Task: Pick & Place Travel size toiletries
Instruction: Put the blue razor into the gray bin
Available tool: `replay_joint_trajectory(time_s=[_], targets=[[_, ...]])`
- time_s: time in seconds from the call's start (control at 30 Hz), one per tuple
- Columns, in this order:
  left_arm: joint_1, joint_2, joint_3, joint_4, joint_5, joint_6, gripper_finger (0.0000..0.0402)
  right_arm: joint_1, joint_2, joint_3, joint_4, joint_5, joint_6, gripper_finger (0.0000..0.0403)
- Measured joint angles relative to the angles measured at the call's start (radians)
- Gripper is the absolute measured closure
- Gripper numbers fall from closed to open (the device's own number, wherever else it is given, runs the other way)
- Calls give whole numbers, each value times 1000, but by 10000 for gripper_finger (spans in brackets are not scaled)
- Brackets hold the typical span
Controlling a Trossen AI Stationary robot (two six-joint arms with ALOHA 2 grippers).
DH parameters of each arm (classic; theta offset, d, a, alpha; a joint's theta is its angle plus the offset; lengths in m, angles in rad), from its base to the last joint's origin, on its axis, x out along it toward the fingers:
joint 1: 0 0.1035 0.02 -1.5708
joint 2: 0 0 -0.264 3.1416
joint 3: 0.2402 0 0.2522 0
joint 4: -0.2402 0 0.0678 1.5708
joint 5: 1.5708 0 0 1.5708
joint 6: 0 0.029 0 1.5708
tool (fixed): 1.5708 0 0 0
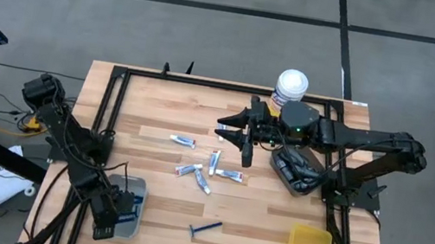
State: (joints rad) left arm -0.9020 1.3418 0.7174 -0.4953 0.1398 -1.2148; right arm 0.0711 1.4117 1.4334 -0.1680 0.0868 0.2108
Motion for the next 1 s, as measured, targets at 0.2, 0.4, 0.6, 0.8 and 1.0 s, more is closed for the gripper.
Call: replay_joint_trajectory(time_s=[0.2,0.4,0.6,0.8,1.0], targets=[[0,0,0,71,0,37,338,0,0,0,0,0,0,262],[0,0,0,76,6,40,295,0,0,0,-13,0,0,255],[0,0,0,77,27,40,236,0,0,0,-20,0,0,240],[26,-10,0,75,42,42,199,0,0,0,-20,-10,0,227],[102,-165,3,77,50,120,208,2,-43,0,-55,-11,7,221]])
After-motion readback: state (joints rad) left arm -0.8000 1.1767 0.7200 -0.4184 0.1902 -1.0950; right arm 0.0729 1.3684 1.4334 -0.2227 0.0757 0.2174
